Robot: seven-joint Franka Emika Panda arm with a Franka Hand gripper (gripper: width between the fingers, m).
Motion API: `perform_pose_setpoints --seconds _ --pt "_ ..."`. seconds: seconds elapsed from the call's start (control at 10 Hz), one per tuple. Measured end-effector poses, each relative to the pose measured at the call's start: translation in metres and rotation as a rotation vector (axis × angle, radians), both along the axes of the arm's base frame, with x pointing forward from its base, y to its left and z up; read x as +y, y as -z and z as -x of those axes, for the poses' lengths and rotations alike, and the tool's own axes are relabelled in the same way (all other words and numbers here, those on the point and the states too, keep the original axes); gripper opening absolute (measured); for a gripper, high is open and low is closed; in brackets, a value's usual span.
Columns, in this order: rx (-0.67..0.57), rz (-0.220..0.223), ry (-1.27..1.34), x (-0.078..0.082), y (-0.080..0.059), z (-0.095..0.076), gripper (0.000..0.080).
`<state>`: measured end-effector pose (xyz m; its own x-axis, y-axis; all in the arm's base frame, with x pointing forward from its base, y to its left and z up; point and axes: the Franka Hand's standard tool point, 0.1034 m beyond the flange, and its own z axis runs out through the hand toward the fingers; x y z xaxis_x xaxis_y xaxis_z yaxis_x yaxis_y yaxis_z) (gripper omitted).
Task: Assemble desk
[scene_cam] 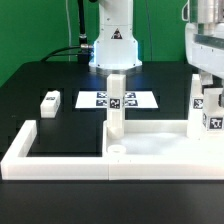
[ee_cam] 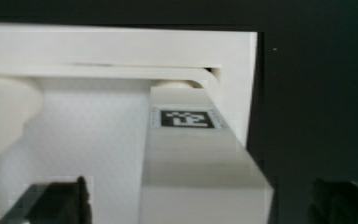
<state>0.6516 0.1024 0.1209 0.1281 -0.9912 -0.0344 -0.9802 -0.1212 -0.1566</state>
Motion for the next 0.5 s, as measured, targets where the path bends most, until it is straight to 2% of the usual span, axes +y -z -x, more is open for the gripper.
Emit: perform_pose_setpoints --seconds 0.1,0.3,0.5 --pt "-0.035 0.022 -0.091 -0.001 0.0001 -0.0019 0.0643" --pt "-0.039 0.042 -0.212 0.0075 0.0009 0.0011 0.0648" --pt "-0.045 0.063 -0.329 0.0043 0.0009 0.0005 0.0649"
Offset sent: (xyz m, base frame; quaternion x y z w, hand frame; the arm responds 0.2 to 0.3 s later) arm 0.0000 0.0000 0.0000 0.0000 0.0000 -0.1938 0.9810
